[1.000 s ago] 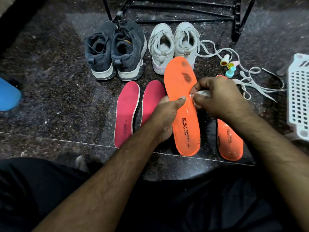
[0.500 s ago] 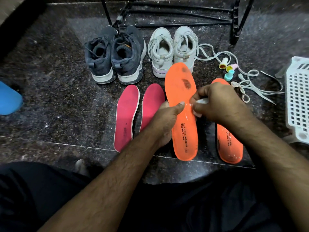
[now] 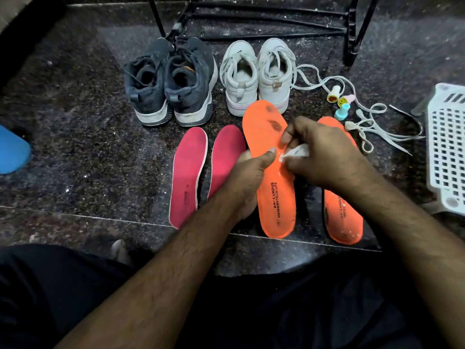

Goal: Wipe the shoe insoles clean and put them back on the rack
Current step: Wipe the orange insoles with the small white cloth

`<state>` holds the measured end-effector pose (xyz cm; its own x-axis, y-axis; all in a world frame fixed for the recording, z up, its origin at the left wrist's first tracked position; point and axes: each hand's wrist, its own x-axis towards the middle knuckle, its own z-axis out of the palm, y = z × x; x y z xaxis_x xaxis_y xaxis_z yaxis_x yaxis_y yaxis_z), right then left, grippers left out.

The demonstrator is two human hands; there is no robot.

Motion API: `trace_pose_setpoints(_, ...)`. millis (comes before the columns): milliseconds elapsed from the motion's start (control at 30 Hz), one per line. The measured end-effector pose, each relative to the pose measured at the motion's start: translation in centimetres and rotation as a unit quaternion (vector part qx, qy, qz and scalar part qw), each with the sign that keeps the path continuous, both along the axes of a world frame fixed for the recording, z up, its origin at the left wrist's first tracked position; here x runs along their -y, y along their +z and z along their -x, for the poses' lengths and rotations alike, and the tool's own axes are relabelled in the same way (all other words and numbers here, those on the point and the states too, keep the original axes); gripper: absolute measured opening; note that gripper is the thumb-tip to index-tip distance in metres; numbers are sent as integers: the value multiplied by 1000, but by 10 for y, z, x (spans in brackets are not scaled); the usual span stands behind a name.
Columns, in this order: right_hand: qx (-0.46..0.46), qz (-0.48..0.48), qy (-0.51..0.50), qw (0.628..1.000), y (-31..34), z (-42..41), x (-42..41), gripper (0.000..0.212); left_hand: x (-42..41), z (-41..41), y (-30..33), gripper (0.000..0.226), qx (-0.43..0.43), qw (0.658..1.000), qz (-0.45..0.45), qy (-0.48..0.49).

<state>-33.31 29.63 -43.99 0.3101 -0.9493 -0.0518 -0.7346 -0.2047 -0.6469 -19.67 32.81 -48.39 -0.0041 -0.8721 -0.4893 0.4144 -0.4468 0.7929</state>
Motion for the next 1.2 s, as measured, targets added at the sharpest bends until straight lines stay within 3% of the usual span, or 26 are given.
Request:
trace_pose_setpoints(100, -9, -19, 19, 1000, -3, 1, -3, 33, 1, -1, -1, 14, 1, 1000, -10, 0)
trace_pose_setpoints(300, 15, 28, -66, 997, -1, 5, 11, 31, -1, 0, 2, 15, -22, 999, -12, -31)
trace_pose_setpoints(500, 31, 32, -17, 999, 1, 1, 2, 36, 3, -4, 1, 31, 19, 1000, -8, 13)
trace_pose_setpoints(633, 26, 66, -28, 997, 2, 2, 6, 40, 1, -1, -1, 30, 51, 999, 7, -13)
trace_pose_setpoints(833, -56, 85, 12, 995, -6, -5, 7, 36, 1, 0, -1, 16, 64, 998, -6, -6)
trace_pose_setpoints(1033, -27, 78, 5, 997, -6, -7, 6, 41, -3, 2, -1, 32, 65, 998, -22, -2)
trace_pose_setpoints(1200, -19, 72, 18, 997, -6, -15, 1, 40, -2, 0, 0, 24, 84, 996, -13, 18)
